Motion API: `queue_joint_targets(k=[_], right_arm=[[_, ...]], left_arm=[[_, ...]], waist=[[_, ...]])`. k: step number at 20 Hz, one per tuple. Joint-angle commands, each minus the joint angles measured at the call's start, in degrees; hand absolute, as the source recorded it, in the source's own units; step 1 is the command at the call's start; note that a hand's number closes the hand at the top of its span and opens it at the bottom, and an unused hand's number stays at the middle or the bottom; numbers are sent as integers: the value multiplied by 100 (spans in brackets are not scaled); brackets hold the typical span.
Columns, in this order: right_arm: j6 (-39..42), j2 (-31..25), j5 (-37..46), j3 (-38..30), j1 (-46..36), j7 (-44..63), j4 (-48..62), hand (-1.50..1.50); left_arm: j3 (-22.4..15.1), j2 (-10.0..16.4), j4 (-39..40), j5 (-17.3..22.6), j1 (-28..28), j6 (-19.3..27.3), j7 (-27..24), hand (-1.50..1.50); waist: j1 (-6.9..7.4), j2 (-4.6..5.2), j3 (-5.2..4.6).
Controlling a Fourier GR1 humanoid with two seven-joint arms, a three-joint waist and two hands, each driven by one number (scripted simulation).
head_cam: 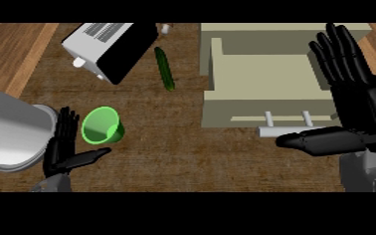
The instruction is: Pick up the cup, place it into the drawer and close the drawer
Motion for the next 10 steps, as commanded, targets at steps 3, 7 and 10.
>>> queue_joint_targets(k=[3,7,10], right_arm=[[-70,-22,-124,7,-278,537,-194,-150],[65,-232,-225,-247,-478,478,29,-150],[155,-65,-86,-84,15,6,2,-150]], left_arm=[[171,198,1648,-114,-524,-163,-1370,-150],[201,270,2261,-155,-927,-152,-1607,-150],[205,262,2467,-174,-1208,-24,-1549,-150]], waist=[[-33,9,-7],[-54,24,-10],[-86,26,-10]])
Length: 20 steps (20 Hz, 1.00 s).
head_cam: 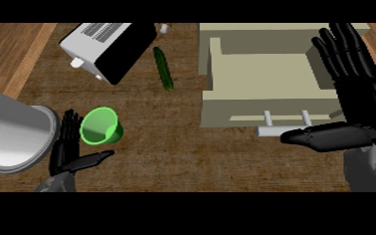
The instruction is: Pick up the cup, place it into the drawer and close the drawer
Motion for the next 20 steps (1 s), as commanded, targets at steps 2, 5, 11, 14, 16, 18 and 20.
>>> queue_joint_targets(k=[2,5,11,14,16,18,20], right_arm=[[-54,64,9,68,147,164,-296,-150],[50,-173,-188,-178,-182,333,-173,-150],[-200,144,294,158,-264,-5,228,-150],[87,-44,-119,-104,-59,-10,-13,-150],[179,-93,-118,-66,14,20,24,-150],[28,-50,88,2,-275,15,245,-150],[106,-83,-80,-111,-198,-25,180,-150]], left_arm=[[18,-53,501,-88,-194,123,-682,-150],[-37,-233,544,-106,-211,173,-682,-150],[-13,111,556,-105,-544,-267,-431,-150],[4,-122,675,-87,-553,-423,-476,-150],[-14,5,589,-70,-590,-884,-460,-150],[-16,-23,518,-32,-617,-1249,-492,150],[-160,-409,302,-221,-644,-351,-1017,150]], waist=[[-47,10,-5],[-13,3,-1],[-17,25,-8],[-99,42,-14],[-91,41,-14],[-55,52,-18],[-90,38,-12]])
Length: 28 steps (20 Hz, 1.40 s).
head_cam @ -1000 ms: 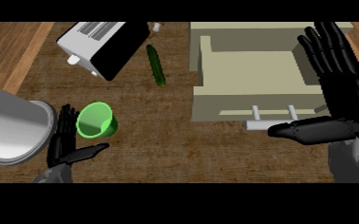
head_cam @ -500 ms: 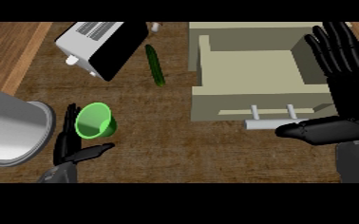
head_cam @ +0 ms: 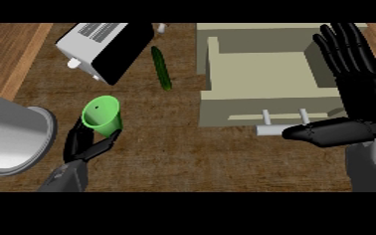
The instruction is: Pick up the cup, place it into the drawer and close the drawer
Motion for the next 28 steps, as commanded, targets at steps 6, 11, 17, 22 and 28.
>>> queue_joint_targets(k=[6,11,17,22,28], right_arm=[[64,-65,30,-27,78,-73,-34,-150],[133,-94,-121,-188,31,-184,211,-150],[-43,31,-29,-3,106,129,-215,-150],[36,-51,30,-126,79,-143,121,-150],[145,-178,-77,-270,251,-125,14,-150]], left_arm=[[168,-149,-440,-82,-70,1759,-1188,150],[287,-54,-474,85,-104,724,-1386,150],[53,-462,-884,48,-641,279,-974,150],[-390,-620,-1273,-184,-1040,229,-418,150],[-692,-1069,-2150,-170,-1784,738,556,150]], waist=[[-19,-10,5],[30,-15,9],[54,-65,15],[134,-70,26],[139,-96,30]])
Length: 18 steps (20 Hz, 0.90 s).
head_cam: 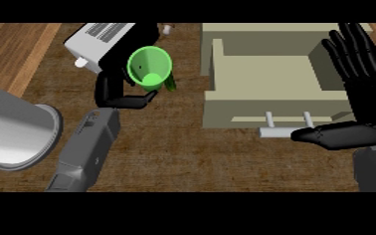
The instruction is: Pick up the cup, place it into the drawer and close the drawer
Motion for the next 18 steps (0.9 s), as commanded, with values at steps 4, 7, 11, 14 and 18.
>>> queue_joint_targets(k=[4,7,11,14,18], right_arm=[[18,-156,-14,-143,-19,125,-21,-150],[125,-144,-119,-204,31,-56,159,-150],[-102,78,142,58,19,-17,-17,-150],[77,17,34,1,247,-158,-138,-150],[-9,53,120,-81,220,-377,39,-150]], left_arm=[[-427,-149,-1205,40,-706,-18,1497,150],[-936,-421,-1470,200,-1208,753,2102,150],[-1105,-426,-1817,335,-1867,1189,3125,150],[-1720,-428,-1683,622,-2190,1845,3339,150],[-1352,-429,-702,455,-3196,1973,3920,150]], waist=[[50,-20,2],[-18,-24,3],[-27,-10,1],[-122,7,0],[-188,58,3]])
